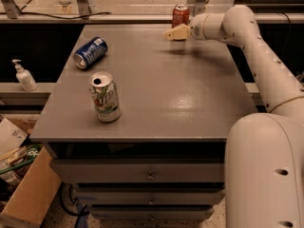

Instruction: Knock coke can over

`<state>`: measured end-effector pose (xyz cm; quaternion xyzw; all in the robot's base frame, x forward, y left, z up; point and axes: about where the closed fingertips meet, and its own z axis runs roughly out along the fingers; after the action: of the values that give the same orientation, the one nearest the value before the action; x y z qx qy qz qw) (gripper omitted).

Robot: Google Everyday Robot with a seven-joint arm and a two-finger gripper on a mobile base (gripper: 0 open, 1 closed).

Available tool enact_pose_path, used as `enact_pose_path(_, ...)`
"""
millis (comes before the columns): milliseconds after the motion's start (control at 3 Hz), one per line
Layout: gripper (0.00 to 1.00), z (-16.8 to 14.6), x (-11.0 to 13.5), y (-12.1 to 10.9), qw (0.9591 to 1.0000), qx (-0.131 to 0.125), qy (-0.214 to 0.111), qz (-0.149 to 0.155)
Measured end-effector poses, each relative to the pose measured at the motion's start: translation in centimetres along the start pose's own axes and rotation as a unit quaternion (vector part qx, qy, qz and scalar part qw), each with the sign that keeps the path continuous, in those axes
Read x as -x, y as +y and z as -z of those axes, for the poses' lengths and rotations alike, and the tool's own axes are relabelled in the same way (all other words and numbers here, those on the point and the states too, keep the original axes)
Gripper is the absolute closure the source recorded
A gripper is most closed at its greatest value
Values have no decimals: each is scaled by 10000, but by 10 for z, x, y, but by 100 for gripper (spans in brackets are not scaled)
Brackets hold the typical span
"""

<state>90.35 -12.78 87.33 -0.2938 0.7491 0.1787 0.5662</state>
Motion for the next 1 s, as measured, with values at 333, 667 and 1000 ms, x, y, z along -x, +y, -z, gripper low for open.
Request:
enact_pose_path(333,16,-7,-2,-1,10000,-8,-26,-28)
enact_pose_path(667,40,-11,-2,-5,10000,-38,-60,-44)
enact_pose_path(1000,63,-10,-1,-9,9999,-85,-84,-15)
